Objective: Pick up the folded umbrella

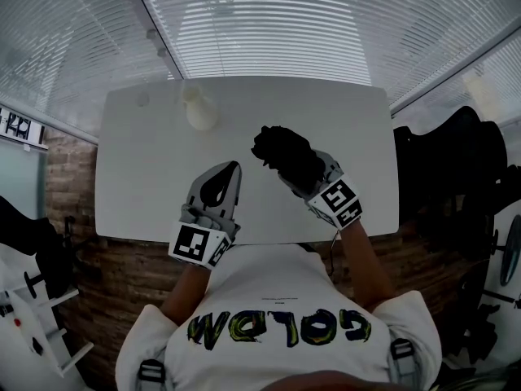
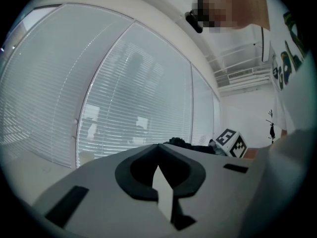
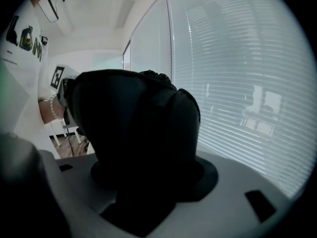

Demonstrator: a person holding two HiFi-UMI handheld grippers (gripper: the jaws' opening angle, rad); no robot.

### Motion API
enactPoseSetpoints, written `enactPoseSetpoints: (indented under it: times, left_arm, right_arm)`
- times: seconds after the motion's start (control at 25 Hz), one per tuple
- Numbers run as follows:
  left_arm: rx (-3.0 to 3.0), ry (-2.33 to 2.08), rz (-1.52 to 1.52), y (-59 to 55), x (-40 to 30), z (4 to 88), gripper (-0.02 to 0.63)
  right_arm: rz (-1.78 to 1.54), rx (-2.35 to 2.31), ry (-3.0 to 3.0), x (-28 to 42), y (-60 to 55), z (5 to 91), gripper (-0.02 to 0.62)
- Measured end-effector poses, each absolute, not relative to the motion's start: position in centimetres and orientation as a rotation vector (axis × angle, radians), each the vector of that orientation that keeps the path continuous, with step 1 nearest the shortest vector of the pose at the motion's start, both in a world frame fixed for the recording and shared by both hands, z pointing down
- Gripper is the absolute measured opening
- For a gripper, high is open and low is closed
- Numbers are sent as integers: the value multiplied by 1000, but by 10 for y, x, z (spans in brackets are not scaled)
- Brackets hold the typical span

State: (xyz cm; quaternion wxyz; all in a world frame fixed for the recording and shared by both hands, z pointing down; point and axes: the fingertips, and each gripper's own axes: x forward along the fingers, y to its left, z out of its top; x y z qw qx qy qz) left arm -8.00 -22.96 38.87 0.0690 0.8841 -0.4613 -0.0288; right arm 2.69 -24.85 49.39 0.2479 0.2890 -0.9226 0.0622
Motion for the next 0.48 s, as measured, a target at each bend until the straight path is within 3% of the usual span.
enactPoseSetpoints:
  times: [0.48]
  left_arm:
    - [2674,-1381,-130,-230,-77,377,9]
  right_arm:
    - [114,1085,-2739,49,-237,407,261]
